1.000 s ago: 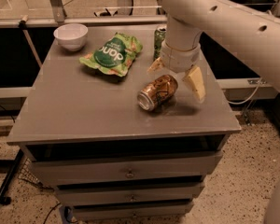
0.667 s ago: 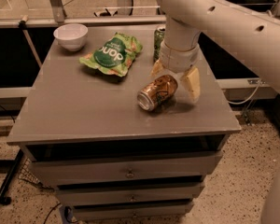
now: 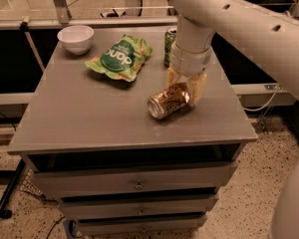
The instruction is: Place orange can upright
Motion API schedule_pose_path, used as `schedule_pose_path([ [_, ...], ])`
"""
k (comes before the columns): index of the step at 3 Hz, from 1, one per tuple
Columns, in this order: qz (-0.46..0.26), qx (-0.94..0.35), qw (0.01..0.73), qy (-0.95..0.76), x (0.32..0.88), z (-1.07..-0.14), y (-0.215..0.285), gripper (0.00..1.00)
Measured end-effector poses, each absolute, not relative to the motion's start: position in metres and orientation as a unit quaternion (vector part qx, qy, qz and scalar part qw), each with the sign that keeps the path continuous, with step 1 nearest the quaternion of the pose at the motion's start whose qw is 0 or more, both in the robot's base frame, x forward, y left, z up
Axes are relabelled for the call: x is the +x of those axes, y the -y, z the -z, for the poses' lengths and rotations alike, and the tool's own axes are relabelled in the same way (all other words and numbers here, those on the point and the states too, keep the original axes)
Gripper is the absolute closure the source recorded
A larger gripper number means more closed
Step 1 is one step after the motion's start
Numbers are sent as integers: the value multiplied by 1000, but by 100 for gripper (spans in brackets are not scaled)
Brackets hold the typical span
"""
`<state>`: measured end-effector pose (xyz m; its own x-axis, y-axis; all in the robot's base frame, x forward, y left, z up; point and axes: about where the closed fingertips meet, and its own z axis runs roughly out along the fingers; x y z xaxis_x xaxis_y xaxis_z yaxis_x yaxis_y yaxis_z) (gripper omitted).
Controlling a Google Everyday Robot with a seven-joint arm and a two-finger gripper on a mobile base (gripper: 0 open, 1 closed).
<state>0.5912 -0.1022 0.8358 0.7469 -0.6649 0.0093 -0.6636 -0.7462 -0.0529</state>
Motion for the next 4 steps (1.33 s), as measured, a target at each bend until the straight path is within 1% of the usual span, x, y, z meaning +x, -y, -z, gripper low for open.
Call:
schedule_pose_path([
  [1, 6, -933, 25, -358, 593, -836, 102, 85],
  [2, 19, -934, 41, -354, 604, -842, 103, 100],
  [3, 19, -934, 41, -354, 604, -842, 103, 100],
  [4, 103, -943, 28, -315, 608, -869, 105, 100],
])
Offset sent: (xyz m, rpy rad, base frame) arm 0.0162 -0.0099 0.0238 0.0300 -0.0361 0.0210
